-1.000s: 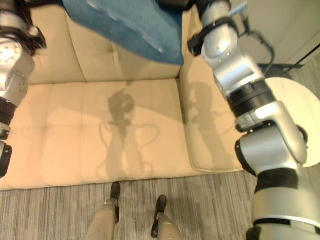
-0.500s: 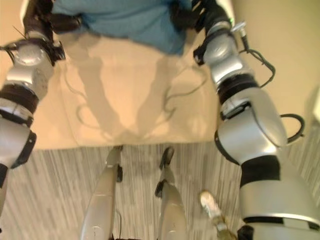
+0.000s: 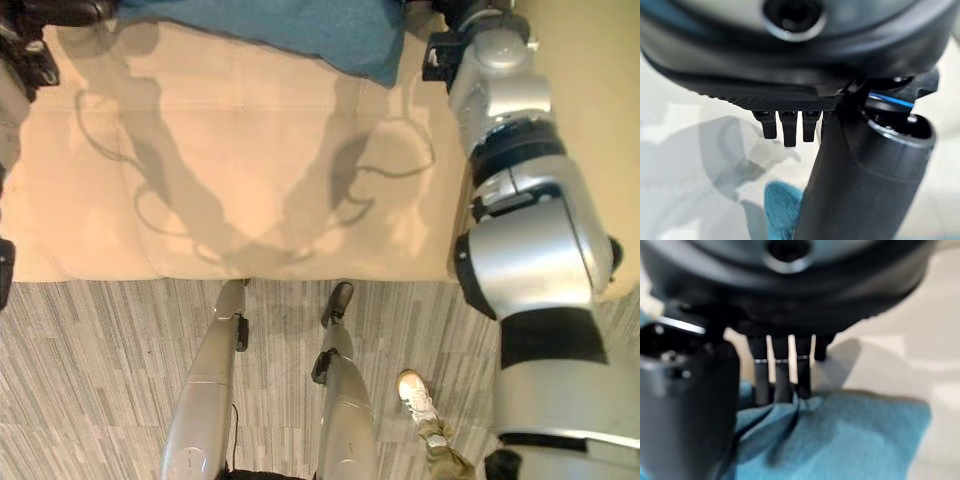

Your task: Pick up all the scattered cushions and arrange them neatly on the sofa.

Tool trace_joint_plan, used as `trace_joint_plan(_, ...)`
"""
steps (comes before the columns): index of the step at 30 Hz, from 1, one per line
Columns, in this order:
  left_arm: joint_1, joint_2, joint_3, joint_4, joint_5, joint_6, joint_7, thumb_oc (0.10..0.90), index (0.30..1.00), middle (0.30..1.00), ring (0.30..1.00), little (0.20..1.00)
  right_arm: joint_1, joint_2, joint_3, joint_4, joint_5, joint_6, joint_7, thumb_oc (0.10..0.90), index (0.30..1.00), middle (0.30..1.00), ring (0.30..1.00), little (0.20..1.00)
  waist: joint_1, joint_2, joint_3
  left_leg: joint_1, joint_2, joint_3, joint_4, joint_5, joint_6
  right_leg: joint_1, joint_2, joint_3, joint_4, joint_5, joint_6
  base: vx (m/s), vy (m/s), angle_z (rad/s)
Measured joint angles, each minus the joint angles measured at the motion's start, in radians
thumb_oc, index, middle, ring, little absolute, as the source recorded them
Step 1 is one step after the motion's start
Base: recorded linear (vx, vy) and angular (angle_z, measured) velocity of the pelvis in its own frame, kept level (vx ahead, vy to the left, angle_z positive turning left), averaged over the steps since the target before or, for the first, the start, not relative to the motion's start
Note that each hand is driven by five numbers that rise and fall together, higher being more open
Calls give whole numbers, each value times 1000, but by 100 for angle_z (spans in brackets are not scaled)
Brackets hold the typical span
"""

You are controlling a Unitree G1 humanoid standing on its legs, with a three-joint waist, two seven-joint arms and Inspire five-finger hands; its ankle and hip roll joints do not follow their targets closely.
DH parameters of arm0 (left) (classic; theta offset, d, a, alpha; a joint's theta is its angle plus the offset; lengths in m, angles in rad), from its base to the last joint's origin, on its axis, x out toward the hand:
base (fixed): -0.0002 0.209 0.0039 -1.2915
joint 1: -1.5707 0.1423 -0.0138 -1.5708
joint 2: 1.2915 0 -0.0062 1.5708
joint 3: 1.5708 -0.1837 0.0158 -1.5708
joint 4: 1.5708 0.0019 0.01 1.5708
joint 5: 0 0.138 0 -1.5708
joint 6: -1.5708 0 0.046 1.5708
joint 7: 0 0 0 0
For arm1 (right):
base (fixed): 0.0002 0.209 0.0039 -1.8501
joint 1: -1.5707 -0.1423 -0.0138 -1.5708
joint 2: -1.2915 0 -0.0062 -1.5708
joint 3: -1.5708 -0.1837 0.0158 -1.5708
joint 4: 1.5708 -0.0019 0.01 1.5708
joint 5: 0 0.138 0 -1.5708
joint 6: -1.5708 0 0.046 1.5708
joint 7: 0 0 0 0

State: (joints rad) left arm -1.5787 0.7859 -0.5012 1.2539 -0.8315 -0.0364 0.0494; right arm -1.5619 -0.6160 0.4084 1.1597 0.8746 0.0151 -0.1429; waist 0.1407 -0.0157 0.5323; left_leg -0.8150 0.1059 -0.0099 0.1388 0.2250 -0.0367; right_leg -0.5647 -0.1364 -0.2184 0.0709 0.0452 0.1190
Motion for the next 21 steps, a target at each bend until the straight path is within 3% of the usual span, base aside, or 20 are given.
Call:
trace_joint_plan(3,43,39,15,-40,-34,-1,6,800,900,900,900,900,94,57,-89,-54,90,-58,-41,800,900,900,900,900,1,1,0,13,0,2,0,0,0,11,-1,1,0,0,0,-1,50,-7)
trace_joint_plan(4,86,54,67,-60,-41,-4,25,800,900,900,900,900,137,93,-144,-92,111,-84,-69,800,900,900,900,900,0,2,1,32,1,5,-9,0,0,23,-2,5,1,1,-1,-10,56,-7)
trace_joint_plan(6,119,70,93,-46,-42,-5,55,800,900,900,900,900,181,126,-159,-113,127,-104,-102,800,900,900,900,900,-3,3,1,56,-1,7,-13,0,0,43,-6,6,1,1,-1,-20,49,-7)
trace_joint_plan(7,233,187,164,-26,-32,-6,107,800,900,900,900,900,285,149,-166,-197,119,-144,-141,800,900,900,900,900,-5,5,0,103,0,13,-40,-2,-2,60,-9,13,26,-2,2,-37,49,-7)
trace_joint_plan(9,270,215,187,-26,-21,-8,118,800,900,900,900,900,325,150,-201,-226,107,-153,-151,800,900,900,900,900,-3,6,0,106,-4,21,-39,-3,-4,56,-15,18,43,-3,4,-35,43,-3)
trace_joint_plan(11,403,219,268,-83,25,-25,113,800,900,900,900,900,455,157,-273,-352,81,-183,-155,800,900,900,900,900,6,6,0,126,-21,31,-40,-5,-6,57,-37,32,69,-14,12,0,0,0)
trace_joint_plan(14,498,218,371,-85,40,-26,119,800,900,900,900,900,521,159,-376,-375,79,-205,-188,800,900,900,900,900,4,6,0,131,-31,32,-40,-7,-8,65,-48,32,67,-13,12,25,13,3)
trace_joint_plan(16,630,211,478,-119,66,-32,119,800,900,900,900,900,611,152,-447,-454,-3,-228,-217,800,900,900,900,900,3,6,0,147,-36,45,-39,-8,-4,79,-55,34,66,-10,14,44,34,-2)
trace_joint_plan(19,750,181,542,-74,119,-26,140,800,900,900,900,900,692,121,-456,-471,-137,-231,-262,800,900,900,900,900,-9,5,-1,204,-36,56,-39,-19,8,130,-59,39,63,-11,14,32,45,-9)
trace_joint_plan(21,848,155,638,-90,127,-30,144,800,900,900,900,900,749,81,-457,-540,-254,-226,-278,800,900,900,900,900,-14,6,-2,218,-30,62,-16,-35,1,144,-54,53,67,-13,15,39,39,-18)
